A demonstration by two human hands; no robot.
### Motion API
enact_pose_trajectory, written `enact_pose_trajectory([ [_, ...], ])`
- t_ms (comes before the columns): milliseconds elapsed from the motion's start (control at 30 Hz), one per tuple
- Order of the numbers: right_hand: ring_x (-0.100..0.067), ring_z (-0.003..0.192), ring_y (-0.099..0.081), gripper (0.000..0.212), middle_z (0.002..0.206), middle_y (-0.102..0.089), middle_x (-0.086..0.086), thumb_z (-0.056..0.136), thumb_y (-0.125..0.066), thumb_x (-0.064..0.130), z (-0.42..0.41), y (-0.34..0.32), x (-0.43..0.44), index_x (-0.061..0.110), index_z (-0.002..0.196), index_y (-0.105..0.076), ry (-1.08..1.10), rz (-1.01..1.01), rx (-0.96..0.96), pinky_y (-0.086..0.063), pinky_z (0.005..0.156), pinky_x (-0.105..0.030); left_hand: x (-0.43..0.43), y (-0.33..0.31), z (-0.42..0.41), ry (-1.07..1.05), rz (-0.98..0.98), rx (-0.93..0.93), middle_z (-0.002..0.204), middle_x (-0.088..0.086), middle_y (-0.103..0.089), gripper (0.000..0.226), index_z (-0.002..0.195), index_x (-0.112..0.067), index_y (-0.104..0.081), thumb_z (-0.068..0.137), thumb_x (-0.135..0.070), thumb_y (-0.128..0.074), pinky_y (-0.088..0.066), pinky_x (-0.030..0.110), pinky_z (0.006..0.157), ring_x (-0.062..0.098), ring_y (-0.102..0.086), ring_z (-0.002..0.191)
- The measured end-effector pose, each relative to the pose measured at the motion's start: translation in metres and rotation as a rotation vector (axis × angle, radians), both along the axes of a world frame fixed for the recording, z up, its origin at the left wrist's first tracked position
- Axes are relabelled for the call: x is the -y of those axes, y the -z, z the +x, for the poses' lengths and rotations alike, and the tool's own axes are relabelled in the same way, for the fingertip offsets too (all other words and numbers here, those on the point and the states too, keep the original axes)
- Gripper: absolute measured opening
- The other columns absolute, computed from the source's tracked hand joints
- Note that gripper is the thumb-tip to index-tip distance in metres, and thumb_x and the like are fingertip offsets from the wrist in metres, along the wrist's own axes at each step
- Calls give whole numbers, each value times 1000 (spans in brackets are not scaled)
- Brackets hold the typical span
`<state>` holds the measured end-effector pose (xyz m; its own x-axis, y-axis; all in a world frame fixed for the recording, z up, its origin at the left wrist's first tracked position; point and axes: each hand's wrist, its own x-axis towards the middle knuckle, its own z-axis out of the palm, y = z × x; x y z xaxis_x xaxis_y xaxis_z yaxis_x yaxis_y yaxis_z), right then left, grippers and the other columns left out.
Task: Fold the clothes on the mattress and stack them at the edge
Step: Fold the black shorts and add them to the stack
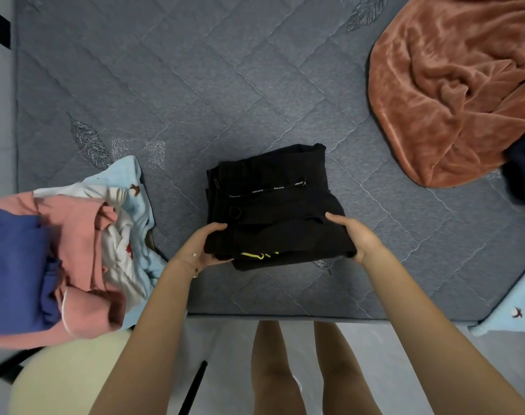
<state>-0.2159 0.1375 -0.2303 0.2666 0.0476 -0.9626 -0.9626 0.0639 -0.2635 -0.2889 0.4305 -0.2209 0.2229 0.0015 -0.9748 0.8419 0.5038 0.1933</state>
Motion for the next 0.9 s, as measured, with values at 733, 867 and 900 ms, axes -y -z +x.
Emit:
enact_pose_trajectory([
  [733,-12,59,-44,13,68,-46,0,84,-48,9,28,0,12,21,81,-51,-356,-88,2,-40,45,-19,14,28,-3,-422,-66,81,113,7,-68,40,111,-19,-66,94,-48,-46,-49,38,82,25,-62,105],
  [867,-13,92,-69,29,102,-73,3,82,-68,27,-4,8,24,16,108,-66,-290,78,-103,-52,73,-27,18,31,-16,-343,-125,183,121,5,-67,46,115,-24,-70,87,-57,-53,-51,40,83,24,-65,109],
  [900,-15,99,-69,38,109,-73,1,77,-72,28,-12,10,23,16,113,-65,-219,143,-116,-55,76,-28,18,32,-19,-321,-134,203,124,5,-65,47,117,-24,-68,86,-57,-56,-51,39,85,24,-64,111],
])
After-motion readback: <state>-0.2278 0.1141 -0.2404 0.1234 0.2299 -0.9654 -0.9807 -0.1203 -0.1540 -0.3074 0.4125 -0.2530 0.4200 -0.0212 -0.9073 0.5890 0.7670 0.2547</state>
